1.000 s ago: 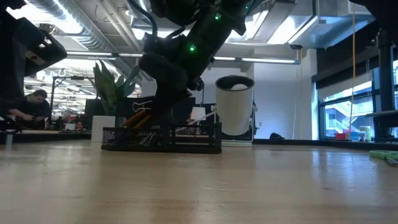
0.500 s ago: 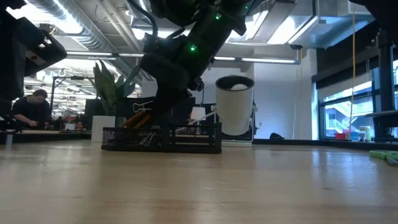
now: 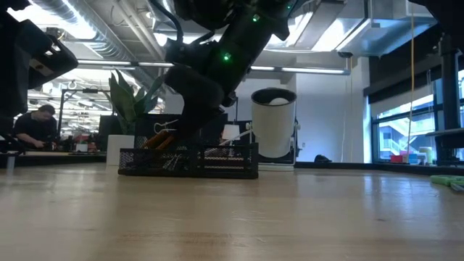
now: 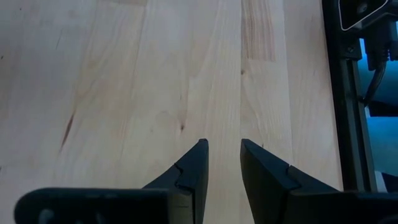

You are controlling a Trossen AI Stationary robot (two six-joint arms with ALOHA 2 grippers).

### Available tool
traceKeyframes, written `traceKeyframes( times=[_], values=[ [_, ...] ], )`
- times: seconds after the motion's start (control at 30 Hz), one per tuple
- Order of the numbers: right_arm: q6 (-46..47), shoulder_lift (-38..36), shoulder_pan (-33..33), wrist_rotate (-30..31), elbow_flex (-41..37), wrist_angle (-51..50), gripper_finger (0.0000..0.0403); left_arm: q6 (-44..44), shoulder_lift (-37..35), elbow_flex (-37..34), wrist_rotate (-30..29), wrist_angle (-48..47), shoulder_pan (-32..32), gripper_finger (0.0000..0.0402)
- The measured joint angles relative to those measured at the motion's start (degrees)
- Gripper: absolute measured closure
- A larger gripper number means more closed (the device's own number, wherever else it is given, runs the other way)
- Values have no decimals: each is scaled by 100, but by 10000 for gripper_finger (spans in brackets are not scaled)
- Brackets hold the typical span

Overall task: Pick and place office supplies into organizer
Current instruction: Put the black binder clip in the desk organizer

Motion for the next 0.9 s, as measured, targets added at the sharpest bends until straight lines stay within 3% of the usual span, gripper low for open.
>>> traceKeyframes(
  times=[0.77,0.9],
  values=[
    [165,122,4,334,13,73,381,-5,-2,0,15,28,-1,316],
    [169,122,13,334,13,92,357,-4,0,0,15,26,1,315]
  ],
)
